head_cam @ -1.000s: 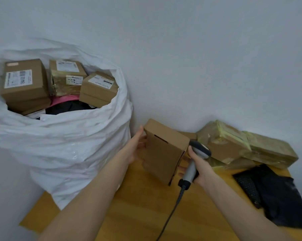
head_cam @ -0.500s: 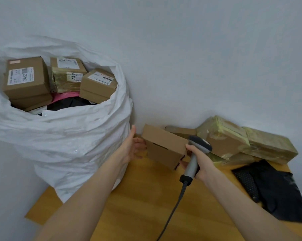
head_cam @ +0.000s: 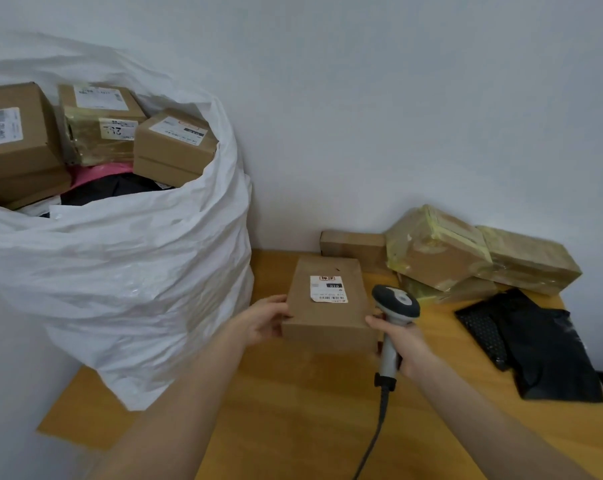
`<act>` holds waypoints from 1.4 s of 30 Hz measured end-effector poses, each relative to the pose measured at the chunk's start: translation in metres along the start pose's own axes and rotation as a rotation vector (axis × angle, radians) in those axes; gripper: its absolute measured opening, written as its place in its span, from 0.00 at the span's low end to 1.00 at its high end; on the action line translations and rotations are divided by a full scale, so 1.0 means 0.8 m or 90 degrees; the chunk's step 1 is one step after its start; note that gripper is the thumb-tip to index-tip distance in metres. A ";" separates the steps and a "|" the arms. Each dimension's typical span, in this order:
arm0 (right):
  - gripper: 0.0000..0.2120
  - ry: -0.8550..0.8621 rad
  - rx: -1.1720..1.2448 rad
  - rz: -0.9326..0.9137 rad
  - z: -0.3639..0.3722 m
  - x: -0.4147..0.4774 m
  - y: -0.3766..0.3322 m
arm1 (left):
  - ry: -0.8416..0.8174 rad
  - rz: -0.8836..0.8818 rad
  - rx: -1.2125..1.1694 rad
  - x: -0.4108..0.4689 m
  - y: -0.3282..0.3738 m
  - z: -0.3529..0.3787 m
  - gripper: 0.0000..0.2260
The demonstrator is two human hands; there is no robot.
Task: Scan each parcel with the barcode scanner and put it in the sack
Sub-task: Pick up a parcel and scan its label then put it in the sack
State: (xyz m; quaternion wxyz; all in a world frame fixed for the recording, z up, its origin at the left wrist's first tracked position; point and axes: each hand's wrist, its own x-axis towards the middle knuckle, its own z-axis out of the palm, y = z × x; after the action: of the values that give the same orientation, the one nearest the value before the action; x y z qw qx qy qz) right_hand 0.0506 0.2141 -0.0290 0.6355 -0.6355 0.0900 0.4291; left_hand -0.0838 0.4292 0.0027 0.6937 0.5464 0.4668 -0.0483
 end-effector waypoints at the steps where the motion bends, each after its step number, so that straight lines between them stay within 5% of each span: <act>1: 0.22 0.021 -0.010 0.002 0.001 0.000 0.007 | -0.007 -0.004 -0.004 0.002 -0.007 0.000 0.17; 10: 0.18 0.005 -0.015 -0.098 -0.002 -0.010 0.031 | 0.036 -0.007 -0.101 0.027 -0.006 -0.005 0.17; 15: 0.16 0.019 0.001 -0.127 -0.013 -0.016 0.028 | -0.015 -0.029 -0.012 0.025 0.006 -0.012 0.16; 21: 0.06 0.074 -0.073 -0.164 -0.022 -0.035 0.021 | 0.035 0.090 -0.043 0.030 0.013 -0.003 0.11; 28: 0.08 -0.041 -0.148 -0.185 0.000 -0.100 0.016 | 0.100 0.182 -0.087 0.039 0.017 0.009 0.09; 42: 0.12 -0.037 -0.239 -0.188 0.012 -0.142 0.014 | 0.146 0.228 -0.038 0.041 0.013 0.025 0.12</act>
State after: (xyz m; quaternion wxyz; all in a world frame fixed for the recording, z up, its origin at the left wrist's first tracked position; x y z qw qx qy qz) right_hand -0.0309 0.1715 0.0391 0.5643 -0.7363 -0.1034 0.3590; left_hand -0.0475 0.4315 -0.0131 0.6496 0.6017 0.4390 0.1524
